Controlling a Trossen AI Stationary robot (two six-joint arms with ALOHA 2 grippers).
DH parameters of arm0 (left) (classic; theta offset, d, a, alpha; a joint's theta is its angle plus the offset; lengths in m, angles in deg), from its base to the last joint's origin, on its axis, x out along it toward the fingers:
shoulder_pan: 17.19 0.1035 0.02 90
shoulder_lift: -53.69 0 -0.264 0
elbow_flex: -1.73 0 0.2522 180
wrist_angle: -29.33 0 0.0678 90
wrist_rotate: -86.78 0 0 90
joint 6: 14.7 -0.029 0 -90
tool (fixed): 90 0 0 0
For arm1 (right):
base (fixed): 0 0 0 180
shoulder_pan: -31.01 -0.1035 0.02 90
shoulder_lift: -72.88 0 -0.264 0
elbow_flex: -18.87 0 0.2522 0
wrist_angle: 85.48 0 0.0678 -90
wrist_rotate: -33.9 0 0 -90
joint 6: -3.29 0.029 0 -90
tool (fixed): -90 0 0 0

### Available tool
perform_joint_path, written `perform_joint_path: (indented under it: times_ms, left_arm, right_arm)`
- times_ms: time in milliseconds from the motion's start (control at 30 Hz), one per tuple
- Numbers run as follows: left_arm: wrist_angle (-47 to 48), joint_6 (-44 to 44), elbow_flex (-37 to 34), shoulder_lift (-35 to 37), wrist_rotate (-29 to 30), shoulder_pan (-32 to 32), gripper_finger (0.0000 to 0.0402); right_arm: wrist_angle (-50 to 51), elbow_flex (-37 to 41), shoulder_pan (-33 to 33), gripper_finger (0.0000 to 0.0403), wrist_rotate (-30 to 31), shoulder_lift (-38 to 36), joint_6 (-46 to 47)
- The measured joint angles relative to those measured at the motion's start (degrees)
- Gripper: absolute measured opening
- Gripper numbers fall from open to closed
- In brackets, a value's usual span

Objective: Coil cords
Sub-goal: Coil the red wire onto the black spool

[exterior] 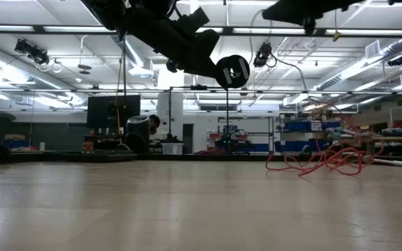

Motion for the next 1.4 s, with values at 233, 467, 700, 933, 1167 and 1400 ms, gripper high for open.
perform_joint_path:
  times_ms: [233, 467, 700, 933, 1167, 1400]
  left_arm:
    - [-0.5, 4.0, 0.0, 0.0, 1.2, 0.0, 0.0006]
    - [-3.1, 13.5, 0.0, 0.0, 0.1, 0.0, 0.0006]
    - [-5.6, 17.0, 0.0, 0.0, -3.5, 0.0, 0.0006]
    - [-6.7, 16.8, 0.0, 0.0, -3.9, 0.9, 0.0006]
    - [-3.5, 16.7, 0.0, 0.0, -5.0, 2.0, 0.0006]
    - [-5.2, 16.9, 0.0, 0.0, -4.8, 2.8, 0.0006]
  right_arm:
    - [-2.7, -5.4, -0.1, 0.0001, -2.0, 12.1, -3.5]
    - [-3.6, -9.1, -0.2, 0.0000, 2.1, 21.4, -8.4]
    - [-1.4, -9.3, -0.6, 0.0000, 2.4, 23.5, -7.1]
    - [0.8, -9.3, -5.5, 0.0000, 15.4, 22.0, -12.6]
    - [1.4, -9.3, -7.8, 0.0000, 18.8, 17.3, -15.5]
    - [2.1, -9.2, -9.2, 0.0000, 15.0, 17.9, -14.0]
